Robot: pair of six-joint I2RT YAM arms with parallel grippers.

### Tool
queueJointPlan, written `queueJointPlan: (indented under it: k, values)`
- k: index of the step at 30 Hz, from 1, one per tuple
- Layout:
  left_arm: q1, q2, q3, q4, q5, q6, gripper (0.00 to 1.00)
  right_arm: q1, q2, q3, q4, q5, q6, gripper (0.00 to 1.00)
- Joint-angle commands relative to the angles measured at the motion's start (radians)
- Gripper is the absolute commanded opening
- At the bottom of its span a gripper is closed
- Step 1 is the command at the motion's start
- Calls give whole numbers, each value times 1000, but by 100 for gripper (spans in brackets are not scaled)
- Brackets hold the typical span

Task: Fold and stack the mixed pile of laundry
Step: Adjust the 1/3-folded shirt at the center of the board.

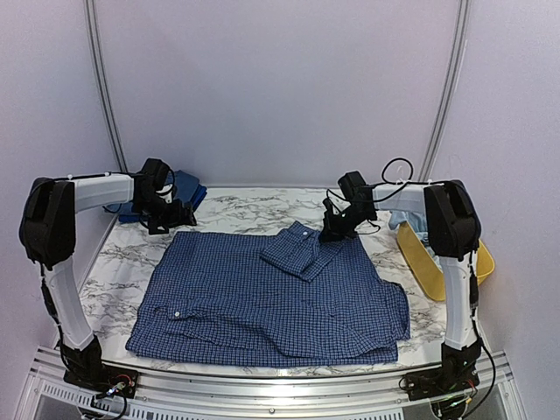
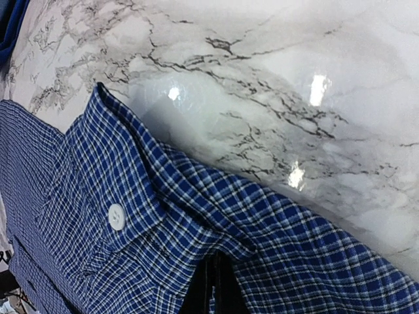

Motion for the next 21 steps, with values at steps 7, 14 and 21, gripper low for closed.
queueJointPlan:
  k: [7,14,21]
  values:
    - [15,34,34,-18,9,20,99,-34,-93,0,163,-60,98,0]
    - [22,31,33,-18,5,18,99,-36,-127,-117,149,-59,188,35]
    - [24,54,43,-18,18,5,99,-12,-59,-97,148,-68,216,37]
